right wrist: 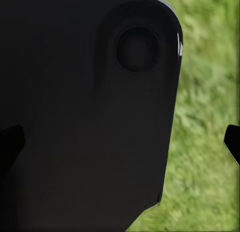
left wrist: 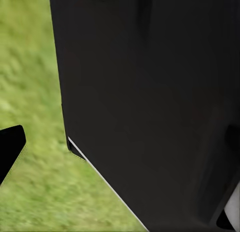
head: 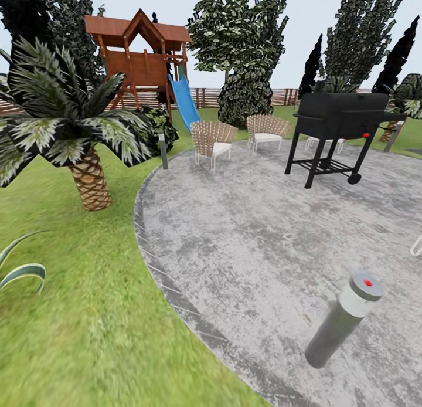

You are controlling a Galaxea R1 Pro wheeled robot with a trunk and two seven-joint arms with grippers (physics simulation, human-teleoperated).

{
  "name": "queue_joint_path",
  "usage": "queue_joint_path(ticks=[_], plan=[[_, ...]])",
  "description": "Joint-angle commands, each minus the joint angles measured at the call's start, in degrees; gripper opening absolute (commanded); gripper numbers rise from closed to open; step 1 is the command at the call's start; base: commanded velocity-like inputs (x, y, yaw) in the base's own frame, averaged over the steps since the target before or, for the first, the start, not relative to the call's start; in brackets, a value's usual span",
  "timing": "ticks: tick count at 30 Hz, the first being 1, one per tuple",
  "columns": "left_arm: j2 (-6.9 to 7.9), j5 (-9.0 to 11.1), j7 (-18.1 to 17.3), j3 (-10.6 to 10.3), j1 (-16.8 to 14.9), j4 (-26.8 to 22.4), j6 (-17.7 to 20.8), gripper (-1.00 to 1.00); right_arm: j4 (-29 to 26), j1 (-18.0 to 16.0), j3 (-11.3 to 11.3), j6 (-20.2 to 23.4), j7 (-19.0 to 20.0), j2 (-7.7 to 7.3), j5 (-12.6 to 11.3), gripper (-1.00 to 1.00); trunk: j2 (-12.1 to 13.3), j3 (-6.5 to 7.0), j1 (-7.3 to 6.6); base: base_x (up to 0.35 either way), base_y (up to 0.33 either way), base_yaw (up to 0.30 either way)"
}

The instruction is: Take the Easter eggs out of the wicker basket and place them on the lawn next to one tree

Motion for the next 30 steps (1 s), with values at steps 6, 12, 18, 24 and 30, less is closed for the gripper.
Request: queue_joint_path(ticks=[6,12,18,24,30], plan=[[-0.03,0.1,0.0,0.0,0.0,0.0,0.1,1.00,0.1,0.0,0.3,-0.1,0.2,-0.19,0.0,1.00,0.0,-0.05,0.03,0.334,0.000,0.000],[-0.02,0.1,0.0,0.0,0.0,0.0,0.1,1.00,0.1,0.0,0.3,-0.1,0.2,-0.17,0.0,1.00,0.0,-0.05,0.03,0.334,0.000,0.000],[-0.01,0.1,0.0,0.0,0.0,0.0,0.1,1.00,0.1,0.0,0.3,-0.2,0.2,-0.13,0.0,1.00,0.0,-0.05,0.03,0.334,0.000,0.000],[-0.01,0.1,0.0,0.0,0.0,0.0,0.1,1.00,0.1,0.0,0.3,-0.2,0.2,-0.12,0.0,1.00,0.0,-0.05,0.03,0.334,0.000,0.000],[-0.03,0.1,0.0,0.0,0.0,0.0,0.1,1.00,0.1,0.0,0.3,-0.2,0.2,-0.12,0.0,1.00,0.0,-0.05,0.03,0.334,0.000,0.000]])
